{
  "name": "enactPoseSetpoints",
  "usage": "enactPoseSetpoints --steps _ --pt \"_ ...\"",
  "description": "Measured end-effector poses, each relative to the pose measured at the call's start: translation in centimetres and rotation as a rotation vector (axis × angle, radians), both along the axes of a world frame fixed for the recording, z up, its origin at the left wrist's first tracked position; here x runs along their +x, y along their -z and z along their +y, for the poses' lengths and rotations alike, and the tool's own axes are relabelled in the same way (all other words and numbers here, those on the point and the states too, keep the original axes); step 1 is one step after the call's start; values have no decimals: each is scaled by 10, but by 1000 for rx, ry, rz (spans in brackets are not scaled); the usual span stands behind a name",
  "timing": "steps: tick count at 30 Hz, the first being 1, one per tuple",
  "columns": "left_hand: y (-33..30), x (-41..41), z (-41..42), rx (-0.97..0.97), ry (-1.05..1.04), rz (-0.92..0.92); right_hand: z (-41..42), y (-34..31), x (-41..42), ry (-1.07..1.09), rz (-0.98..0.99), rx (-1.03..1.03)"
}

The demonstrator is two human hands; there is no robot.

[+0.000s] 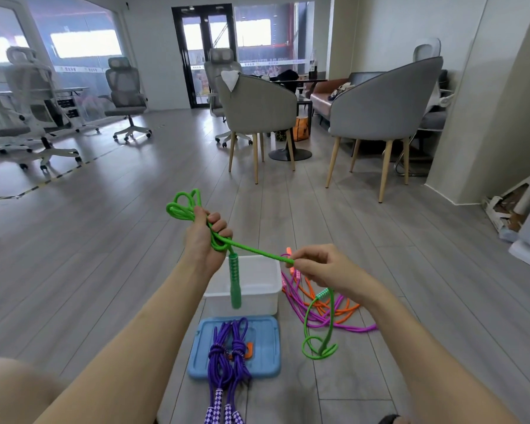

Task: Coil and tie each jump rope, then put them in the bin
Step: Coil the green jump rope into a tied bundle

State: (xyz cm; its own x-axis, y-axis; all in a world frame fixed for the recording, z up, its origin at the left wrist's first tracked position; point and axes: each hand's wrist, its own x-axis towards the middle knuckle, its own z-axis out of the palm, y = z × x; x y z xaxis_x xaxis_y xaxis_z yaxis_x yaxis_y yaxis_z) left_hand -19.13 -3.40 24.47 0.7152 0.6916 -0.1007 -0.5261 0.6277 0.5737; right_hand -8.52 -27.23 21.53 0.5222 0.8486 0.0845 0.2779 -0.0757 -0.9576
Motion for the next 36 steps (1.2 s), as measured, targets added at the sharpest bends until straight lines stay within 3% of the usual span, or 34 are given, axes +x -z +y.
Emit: enactPoseSetpoints --steps 4,11,17,24,36 --pt "0 -5 -3 95 96 62 -5 2 9 88 -59 48" --pt "-3 -11 -41 480 344 307 2 3 11 169 -257 94" --pt "8 -7 -64 692 470 382 6 -10 -1 243 -428 136" --pt "16 -9 -84 726 577 421 10 -12 -2 377 -481 185" --pt "20 -5 -90 685 589 356 14 -2 -1 352 -432 150"
